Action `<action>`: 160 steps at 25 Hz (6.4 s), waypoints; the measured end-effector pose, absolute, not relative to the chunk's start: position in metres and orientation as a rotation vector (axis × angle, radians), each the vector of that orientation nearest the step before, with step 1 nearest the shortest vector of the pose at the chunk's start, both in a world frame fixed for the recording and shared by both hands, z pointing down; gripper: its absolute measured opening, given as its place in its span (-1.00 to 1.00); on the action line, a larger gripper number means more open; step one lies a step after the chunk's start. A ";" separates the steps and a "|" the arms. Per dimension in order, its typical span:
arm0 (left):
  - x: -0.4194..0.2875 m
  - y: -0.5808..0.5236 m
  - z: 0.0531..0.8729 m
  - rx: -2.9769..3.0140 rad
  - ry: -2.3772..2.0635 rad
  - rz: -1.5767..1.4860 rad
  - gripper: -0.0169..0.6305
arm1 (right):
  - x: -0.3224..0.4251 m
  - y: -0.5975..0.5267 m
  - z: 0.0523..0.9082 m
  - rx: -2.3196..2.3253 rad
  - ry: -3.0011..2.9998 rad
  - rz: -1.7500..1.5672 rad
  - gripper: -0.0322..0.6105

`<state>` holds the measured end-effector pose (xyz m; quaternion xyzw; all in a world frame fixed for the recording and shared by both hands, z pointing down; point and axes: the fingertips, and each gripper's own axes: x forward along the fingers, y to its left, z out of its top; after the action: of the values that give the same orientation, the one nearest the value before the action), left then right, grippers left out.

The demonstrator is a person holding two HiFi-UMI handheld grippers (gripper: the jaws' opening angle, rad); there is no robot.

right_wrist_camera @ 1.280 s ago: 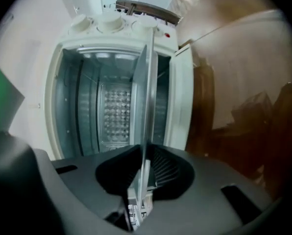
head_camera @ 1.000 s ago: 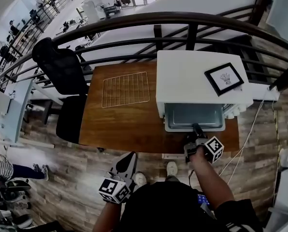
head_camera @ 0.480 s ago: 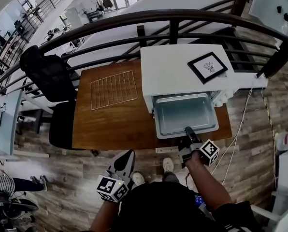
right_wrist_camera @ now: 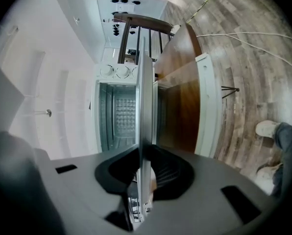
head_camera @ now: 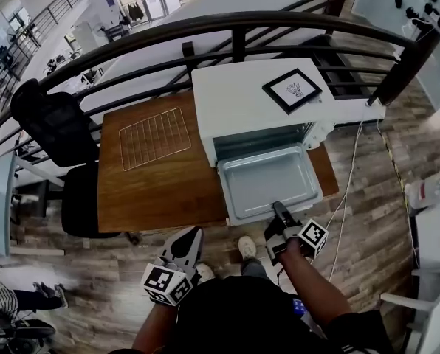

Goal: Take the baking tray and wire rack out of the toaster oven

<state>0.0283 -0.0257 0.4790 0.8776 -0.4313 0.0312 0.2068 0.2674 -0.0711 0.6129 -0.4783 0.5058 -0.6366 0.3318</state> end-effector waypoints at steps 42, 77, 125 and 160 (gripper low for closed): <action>-0.241 0.089 0.503 2.167 -1.619 -0.076 -0.91 | -0.049 0.002 0.626 -1.002 1.766 -2.007 -0.68; -0.328 -0.054 0.497 1.953 -1.873 -0.095 -0.91 | -0.153 -0.203 0.657 -0.965 2.058 -2.253 -0.67; -0.320 0.032 0.441 2.125 -1.906 -0.199 -0.91 | -0.124 -0.117 0.491 -1.244 2.970 -0.801 -0.91; -0.133 -0.014 0.424 2.308 -1.705 -0.200 -0.91 | 0.094 -0.091 0.436 -1.363 2.809 -0.557 -0.92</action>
<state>-0.1326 -0.0142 0.4235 0.7954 -0.5875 -0.0691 0.1320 0.0942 -0.0906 0.4358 -0.4298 0.8855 -0.1757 -0.0150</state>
